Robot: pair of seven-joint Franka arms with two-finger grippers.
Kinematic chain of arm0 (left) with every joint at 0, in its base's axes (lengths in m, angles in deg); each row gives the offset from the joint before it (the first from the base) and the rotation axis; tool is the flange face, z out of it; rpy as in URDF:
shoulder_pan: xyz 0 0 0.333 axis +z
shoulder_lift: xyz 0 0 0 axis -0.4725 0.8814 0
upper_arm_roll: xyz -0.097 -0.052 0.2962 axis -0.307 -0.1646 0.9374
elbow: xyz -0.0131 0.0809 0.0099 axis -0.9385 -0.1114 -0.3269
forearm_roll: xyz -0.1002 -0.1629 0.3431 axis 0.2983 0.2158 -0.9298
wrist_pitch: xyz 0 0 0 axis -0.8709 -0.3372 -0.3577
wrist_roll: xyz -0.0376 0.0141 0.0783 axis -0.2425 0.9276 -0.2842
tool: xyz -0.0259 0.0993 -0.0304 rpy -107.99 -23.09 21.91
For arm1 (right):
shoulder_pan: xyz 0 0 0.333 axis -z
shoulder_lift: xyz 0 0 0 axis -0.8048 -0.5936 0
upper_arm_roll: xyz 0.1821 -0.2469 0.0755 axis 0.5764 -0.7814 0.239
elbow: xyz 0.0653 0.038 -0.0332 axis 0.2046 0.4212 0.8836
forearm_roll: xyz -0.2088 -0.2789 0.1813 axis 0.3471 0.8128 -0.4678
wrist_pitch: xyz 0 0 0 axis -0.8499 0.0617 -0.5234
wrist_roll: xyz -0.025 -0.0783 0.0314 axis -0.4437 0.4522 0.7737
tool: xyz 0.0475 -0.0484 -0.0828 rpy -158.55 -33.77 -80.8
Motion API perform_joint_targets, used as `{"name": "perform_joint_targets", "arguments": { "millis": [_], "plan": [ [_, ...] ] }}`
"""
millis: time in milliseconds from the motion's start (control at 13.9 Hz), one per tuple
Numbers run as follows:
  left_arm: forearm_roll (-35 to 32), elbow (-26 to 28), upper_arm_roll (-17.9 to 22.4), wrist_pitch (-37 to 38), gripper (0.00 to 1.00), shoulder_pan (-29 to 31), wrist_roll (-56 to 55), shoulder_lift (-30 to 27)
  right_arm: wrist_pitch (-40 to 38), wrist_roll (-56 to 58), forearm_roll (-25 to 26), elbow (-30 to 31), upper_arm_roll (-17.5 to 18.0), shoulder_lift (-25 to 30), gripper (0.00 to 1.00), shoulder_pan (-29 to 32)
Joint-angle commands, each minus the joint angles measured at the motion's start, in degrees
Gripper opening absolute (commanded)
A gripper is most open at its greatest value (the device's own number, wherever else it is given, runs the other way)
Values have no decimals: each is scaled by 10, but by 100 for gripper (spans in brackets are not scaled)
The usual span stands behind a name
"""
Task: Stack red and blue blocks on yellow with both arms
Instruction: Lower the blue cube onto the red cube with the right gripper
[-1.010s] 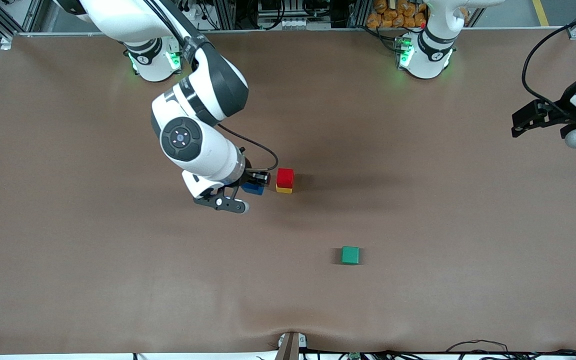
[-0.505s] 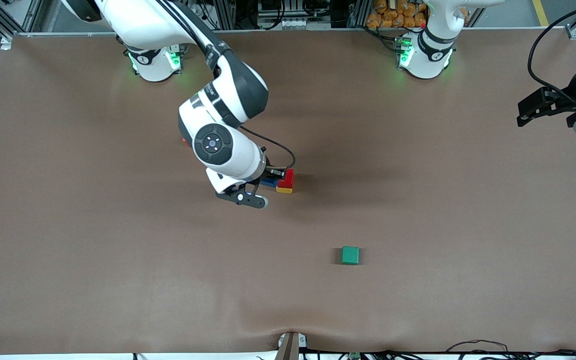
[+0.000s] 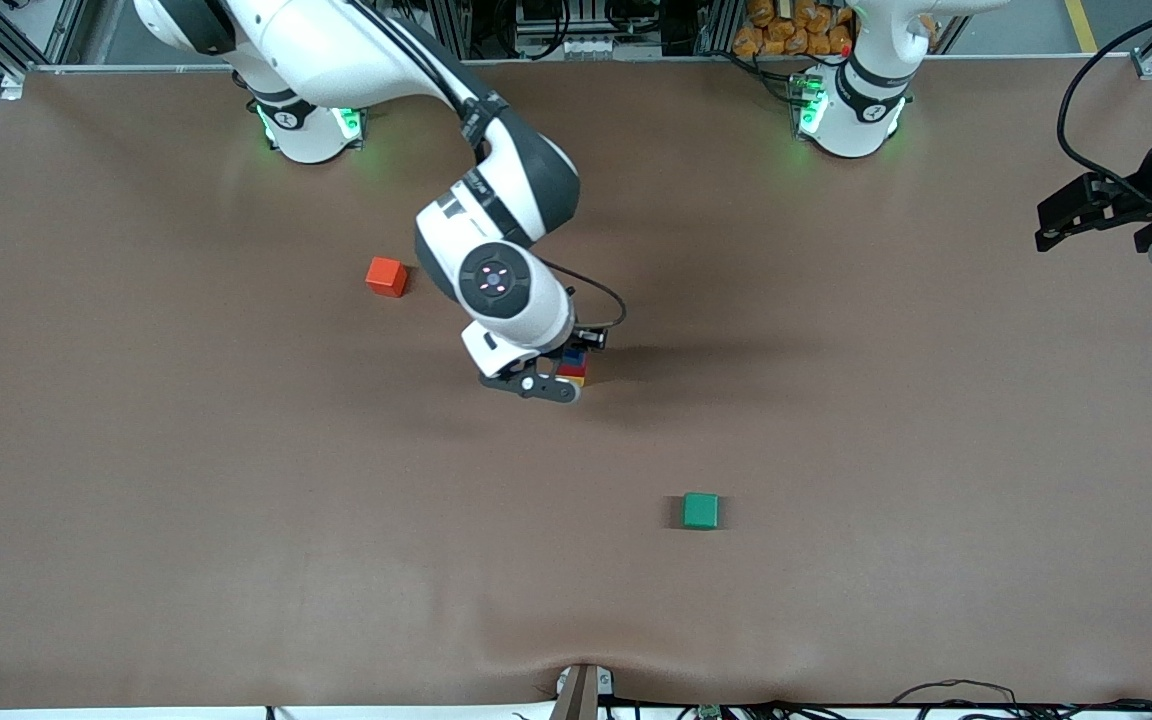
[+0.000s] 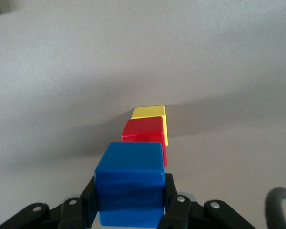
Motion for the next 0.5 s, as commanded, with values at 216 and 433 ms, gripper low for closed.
{"name": "perform_joint_targets", "arguments": {
  "millis": [216, 433],
  "plan": [
    [-1, 9, -6, 7, 100, 3, 8, -19, -2, -11, 37, -12, -7, -18, 0, -20],
    [0, 9, -5, 7, 100, 4, 8, -19, 7, -13, 40, -12, -7, -23, 0, -24]
  ]
}}
